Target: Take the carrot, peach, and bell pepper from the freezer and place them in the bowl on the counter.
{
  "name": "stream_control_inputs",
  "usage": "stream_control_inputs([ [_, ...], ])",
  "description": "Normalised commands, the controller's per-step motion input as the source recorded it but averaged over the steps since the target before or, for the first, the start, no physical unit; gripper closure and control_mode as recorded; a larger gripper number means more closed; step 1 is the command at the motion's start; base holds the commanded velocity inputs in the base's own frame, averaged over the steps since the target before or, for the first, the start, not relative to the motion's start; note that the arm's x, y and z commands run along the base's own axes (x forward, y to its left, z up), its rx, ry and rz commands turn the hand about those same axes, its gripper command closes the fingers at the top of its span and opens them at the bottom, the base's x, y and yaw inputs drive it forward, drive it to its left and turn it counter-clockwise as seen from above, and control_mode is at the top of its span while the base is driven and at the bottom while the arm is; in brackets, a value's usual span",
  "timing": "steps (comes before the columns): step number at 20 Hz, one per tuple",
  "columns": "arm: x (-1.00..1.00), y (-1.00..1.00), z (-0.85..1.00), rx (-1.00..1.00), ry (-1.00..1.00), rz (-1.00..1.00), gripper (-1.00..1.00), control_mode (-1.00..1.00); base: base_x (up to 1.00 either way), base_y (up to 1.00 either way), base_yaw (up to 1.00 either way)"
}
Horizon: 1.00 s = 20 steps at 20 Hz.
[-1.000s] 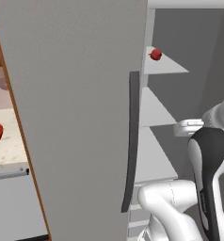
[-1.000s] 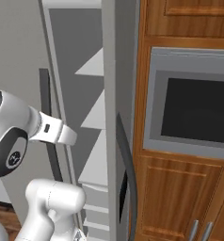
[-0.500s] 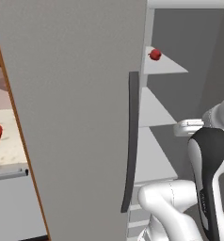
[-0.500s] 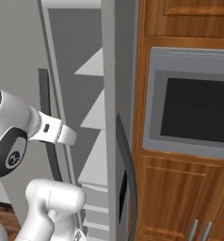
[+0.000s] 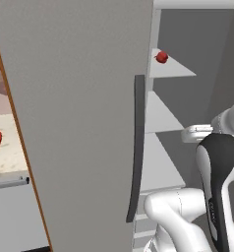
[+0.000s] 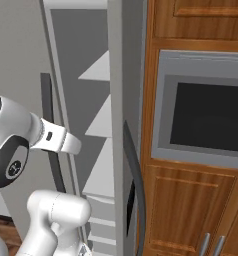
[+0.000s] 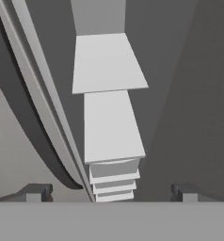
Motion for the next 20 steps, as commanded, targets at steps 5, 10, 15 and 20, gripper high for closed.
stream_control_inputs([
  [5, 0.0, 0.0, 0.0, 0.0, 0.0, 0.0, -1.0, 1.0, 0.14, -0.7, 0.02],
  [10, 0.0, 0.0, 0.0, 0.0, 0.0, 0.0, -1.0, 1.0, 0.03, -0.42, 0.02],
  [15, 0.0, 0.0, 0.0, 0.0, 0.0, 0.0, -1.0, -1.0, 0.0, 0.0, 0.0],
  [20, 0.0, -0.19, 0.08, 0.0, -0.14, 0.0, -1.0, -1.0, 0.0, 0.0, 0.0],
])
